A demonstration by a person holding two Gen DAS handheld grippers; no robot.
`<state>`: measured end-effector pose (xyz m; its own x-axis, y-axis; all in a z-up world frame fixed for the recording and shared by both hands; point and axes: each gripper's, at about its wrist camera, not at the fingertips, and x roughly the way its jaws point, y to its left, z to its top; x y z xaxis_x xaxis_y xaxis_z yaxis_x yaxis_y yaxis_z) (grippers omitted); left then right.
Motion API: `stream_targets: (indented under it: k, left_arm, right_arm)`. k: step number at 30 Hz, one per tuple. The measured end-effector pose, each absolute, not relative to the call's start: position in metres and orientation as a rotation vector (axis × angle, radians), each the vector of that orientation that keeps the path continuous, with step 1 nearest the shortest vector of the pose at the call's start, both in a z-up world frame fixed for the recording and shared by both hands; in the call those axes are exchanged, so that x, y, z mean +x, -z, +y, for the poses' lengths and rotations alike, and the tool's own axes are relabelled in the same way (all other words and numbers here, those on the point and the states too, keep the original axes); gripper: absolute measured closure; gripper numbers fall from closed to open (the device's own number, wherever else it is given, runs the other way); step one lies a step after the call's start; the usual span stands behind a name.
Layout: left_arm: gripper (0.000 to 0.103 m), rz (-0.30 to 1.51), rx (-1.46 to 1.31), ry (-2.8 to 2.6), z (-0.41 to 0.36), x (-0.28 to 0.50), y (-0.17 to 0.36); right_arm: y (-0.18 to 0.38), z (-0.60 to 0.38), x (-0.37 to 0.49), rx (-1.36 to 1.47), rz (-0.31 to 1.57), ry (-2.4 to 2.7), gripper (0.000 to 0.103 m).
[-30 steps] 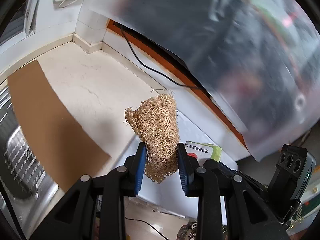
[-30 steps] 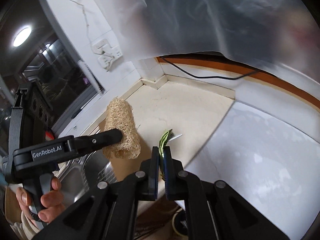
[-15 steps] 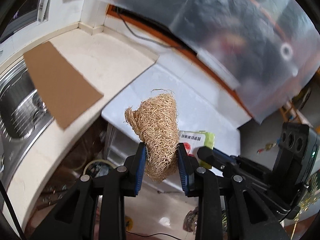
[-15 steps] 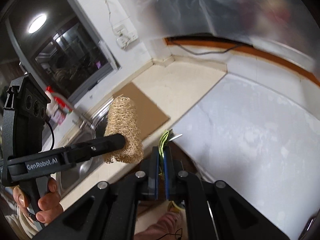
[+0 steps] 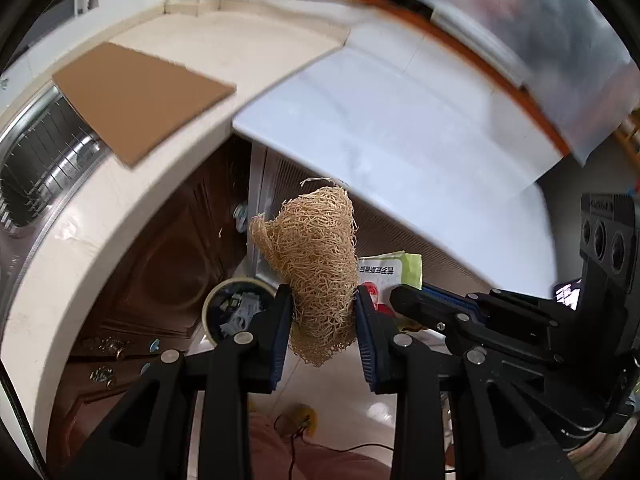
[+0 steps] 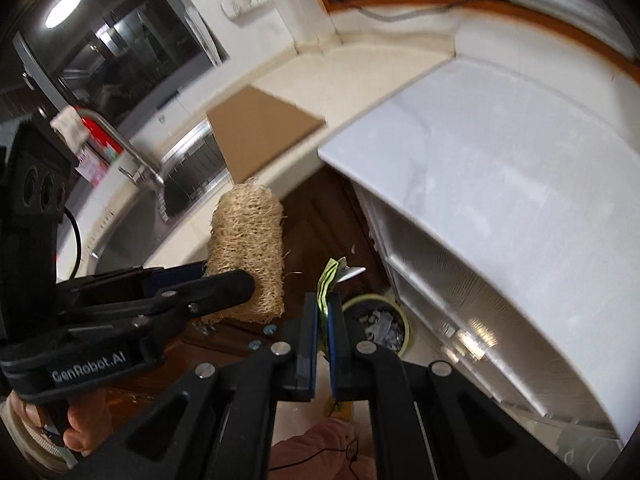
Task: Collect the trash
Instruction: 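Carry the scrubber with the left tool while the right carries the snack pack down to the bin, then open the left tool over the bin while the right releases the snack pack into it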
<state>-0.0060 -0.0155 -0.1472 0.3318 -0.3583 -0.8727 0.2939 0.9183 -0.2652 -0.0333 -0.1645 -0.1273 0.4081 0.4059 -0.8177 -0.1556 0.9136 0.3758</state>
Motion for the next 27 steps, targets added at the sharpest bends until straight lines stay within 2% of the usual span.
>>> stream_targets:
  k: [9, 23, 27]
  left_arm:
    - [0.074, 1.252, 0.009, 0.413, 0.002, 0.020, 0.279]
    - [0.073, 1.408, 0.008, 0.427, 0.019, 0.049, 0.518]
    - [0.069, 1.446, 0.023, 0.419, 0.013, 0.050, 0.569]
  right_arm:
    - [0.246, -0.149, -0.019, 0.300, 1.149, -0.332, 0.099]
    - [0.495, -0.123, 0.008, 0.371, 1.275, -0.287, 0.099]
    - [0.544, -0.115, 0.016, 0.370, 1.312, -0.298, 0.096]
